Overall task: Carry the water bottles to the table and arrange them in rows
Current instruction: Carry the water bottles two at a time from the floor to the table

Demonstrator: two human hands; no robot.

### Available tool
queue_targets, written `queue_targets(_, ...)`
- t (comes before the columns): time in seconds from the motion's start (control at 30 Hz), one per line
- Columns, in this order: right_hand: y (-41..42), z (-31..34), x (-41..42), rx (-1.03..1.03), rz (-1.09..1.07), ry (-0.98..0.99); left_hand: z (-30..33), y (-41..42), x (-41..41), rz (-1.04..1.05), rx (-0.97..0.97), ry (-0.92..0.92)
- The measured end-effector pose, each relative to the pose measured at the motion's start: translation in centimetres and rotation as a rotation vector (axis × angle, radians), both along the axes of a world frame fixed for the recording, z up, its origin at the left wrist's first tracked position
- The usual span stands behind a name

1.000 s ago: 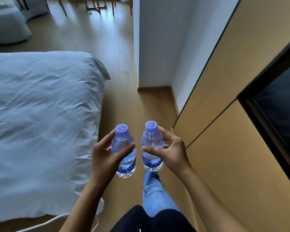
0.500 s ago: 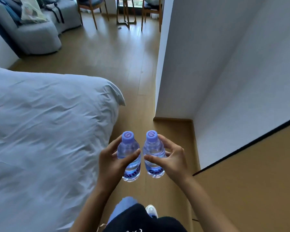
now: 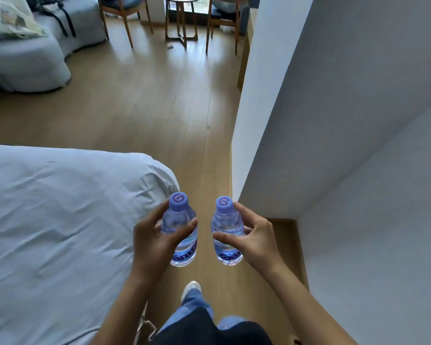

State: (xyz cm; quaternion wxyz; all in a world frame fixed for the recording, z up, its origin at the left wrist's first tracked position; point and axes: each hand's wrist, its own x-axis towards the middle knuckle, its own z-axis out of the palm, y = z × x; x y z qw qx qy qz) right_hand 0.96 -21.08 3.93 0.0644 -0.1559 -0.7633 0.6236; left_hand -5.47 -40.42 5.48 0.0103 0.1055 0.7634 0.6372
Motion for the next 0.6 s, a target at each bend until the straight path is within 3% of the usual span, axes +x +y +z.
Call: queue_targets(0.6, 12.0, 0.2, -41.3, 0.06, 0.087, 0.083, 1.0, 13.9, -39.9, 0.021, -0.016, 0.012)
